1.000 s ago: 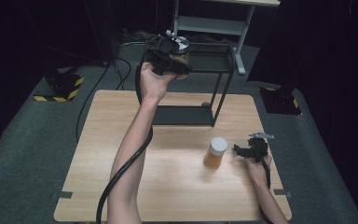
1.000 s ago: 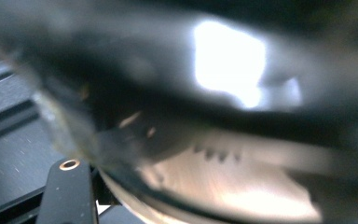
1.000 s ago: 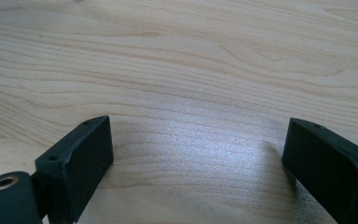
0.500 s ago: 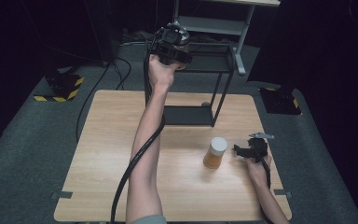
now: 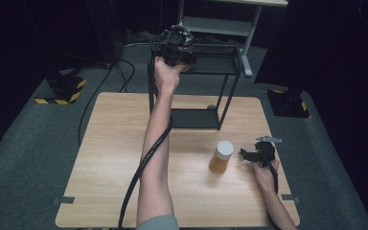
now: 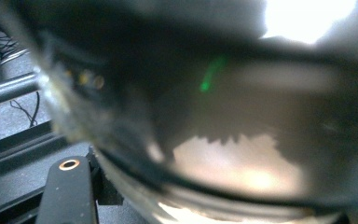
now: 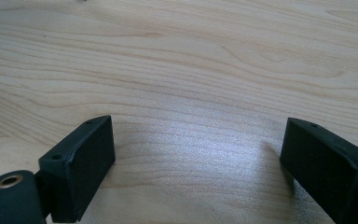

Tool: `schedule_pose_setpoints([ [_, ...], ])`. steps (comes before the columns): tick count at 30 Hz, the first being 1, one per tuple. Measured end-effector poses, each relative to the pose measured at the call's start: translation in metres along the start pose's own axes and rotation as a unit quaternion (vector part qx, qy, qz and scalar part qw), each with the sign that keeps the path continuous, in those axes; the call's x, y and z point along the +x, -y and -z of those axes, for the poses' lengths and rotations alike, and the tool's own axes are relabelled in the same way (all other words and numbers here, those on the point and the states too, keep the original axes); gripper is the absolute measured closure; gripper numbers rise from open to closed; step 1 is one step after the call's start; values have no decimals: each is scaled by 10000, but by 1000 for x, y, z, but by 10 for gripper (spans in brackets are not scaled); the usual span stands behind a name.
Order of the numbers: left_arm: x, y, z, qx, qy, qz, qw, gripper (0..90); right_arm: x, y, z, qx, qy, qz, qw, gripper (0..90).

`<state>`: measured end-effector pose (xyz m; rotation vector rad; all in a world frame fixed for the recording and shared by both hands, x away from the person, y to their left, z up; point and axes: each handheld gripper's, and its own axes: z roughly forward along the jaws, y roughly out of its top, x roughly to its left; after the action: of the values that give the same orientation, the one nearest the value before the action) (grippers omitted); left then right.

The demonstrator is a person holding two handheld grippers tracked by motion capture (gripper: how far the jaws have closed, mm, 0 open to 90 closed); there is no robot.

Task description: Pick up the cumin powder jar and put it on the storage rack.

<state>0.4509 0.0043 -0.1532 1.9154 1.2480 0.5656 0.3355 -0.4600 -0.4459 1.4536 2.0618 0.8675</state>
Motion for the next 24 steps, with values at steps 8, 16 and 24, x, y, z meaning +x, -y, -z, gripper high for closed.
schedule_pose_setpoints([
  [8,1,11,-2,-225,53,197,9995,158,0,0,0,-1,0,0,10000,93],
  [16,-4,25,9,-464,-34,66,9989,26,0,0,0,-4,9,-18,10000,94],
  [24,-1,46,26,-562,-6,-24,9984,14,0,0,0,-9,16,-17,10000,93],
])
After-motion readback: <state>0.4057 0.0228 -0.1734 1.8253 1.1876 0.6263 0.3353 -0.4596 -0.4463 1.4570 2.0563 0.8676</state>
